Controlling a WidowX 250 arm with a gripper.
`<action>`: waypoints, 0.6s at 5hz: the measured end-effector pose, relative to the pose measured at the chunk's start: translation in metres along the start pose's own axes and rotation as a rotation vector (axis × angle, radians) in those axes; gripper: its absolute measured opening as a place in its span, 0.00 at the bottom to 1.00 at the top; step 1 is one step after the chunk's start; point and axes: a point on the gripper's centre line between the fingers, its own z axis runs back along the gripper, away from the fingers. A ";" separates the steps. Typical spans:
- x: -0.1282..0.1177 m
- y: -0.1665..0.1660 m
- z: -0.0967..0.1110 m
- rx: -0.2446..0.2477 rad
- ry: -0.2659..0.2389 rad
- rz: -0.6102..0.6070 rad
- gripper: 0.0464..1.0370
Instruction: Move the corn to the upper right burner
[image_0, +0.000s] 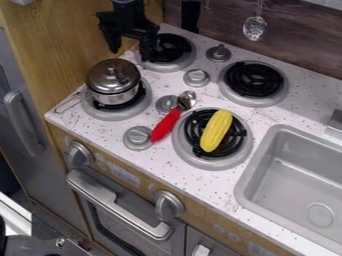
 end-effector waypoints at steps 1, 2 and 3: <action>-0.008 -0.023 -0.005 -0.002 0.016 -0.064 0.96; -0.029 -0.060 -0.018 -0.014 0.066 -0.137 0.96; -0.045 -0.098 -0.023 -0.017 0.102 -0.200 0.96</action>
